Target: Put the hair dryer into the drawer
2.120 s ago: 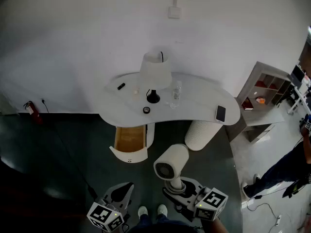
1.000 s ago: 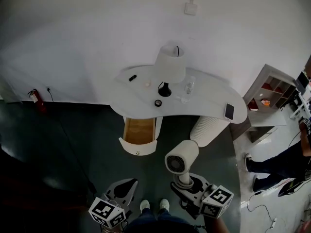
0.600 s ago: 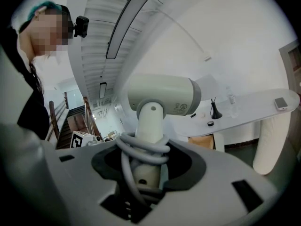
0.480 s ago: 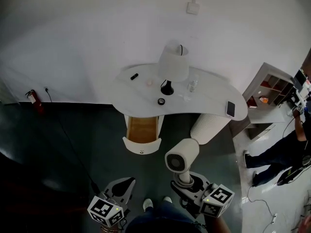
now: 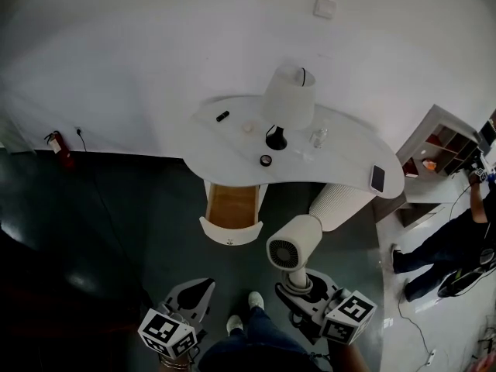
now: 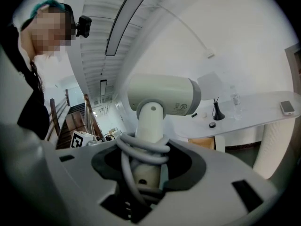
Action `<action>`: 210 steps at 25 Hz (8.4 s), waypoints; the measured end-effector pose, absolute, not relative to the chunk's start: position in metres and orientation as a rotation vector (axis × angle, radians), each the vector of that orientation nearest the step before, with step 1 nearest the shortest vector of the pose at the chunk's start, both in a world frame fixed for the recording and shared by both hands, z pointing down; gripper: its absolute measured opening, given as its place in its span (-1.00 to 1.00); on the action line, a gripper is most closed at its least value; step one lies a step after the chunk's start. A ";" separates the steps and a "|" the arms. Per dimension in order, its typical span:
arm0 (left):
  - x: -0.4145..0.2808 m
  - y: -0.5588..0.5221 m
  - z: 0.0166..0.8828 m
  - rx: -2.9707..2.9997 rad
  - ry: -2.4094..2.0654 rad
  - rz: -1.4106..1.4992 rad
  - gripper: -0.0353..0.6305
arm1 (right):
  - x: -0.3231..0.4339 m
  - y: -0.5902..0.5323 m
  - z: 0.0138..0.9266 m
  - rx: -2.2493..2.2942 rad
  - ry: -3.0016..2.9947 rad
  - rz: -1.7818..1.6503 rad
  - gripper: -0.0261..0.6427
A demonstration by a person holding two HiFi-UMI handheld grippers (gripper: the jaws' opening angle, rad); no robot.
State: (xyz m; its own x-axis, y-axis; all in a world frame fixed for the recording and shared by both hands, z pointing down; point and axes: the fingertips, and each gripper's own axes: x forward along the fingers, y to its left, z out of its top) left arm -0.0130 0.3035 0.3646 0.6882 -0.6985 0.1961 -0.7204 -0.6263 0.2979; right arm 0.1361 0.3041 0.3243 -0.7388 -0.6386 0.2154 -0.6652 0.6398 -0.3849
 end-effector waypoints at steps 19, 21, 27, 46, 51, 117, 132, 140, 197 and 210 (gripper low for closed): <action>0.018 0.202 0.353 2.506 -1.231 0.061 -0.84 | 0.160 0.204 0.328 0.928 -2.804 0.691 -0.25; 0.023 0.194 0.351 2.507 -1.239 0.060 -0.84 | 0.163 0.194 0.328 0.911 -2.806 0.688 -0.25; 0.029 0.176 0.358 2.476 -1.288 0.060 -0.84 | 0.169 0.173 0.334 0.844 -2.809 0.693 -0.25; 0.041 0.149 0.368 2.367 -1.416 0.074 -0.84 | 0.187 0.144 0.355 0.718 -2.807 0.766 -0.25; 0.037 0.146 0.366 2.350 -1.418 0.086 -0.84 | 0.187 0.138 0.357 0.724 -2.792 0.802 -0.25; -0.102 -0.019 0.416 2.557 -0.759 0.302 -0.84 | 0.010 0.053 0.413 0.958 -2.359 0.908 -0.25; -0.113 -0.024 0.442 2.489 -0.871 0.339 -0.84 | 0.007 0.072 0.471 0.748 -2.238 0.969 -0.25; -0.100 -0.025 0.454 2.437 -0.916 0.357 -0.84 | 0.021 0.085 0.497 0.544 -2.130 0.961 -0.25; -0.099 -0.030 0.542 2.245 -0.993 0.460 -0.84 | 0.029 -0.001 0.643 0.546 -1.691 0.943 -0.25; -0.110 -0.040 0.548 2.219 -1.006 0.448 -0.84 | 0.022 -0.018 0.658 0.624 -1.669 0.949 -0.25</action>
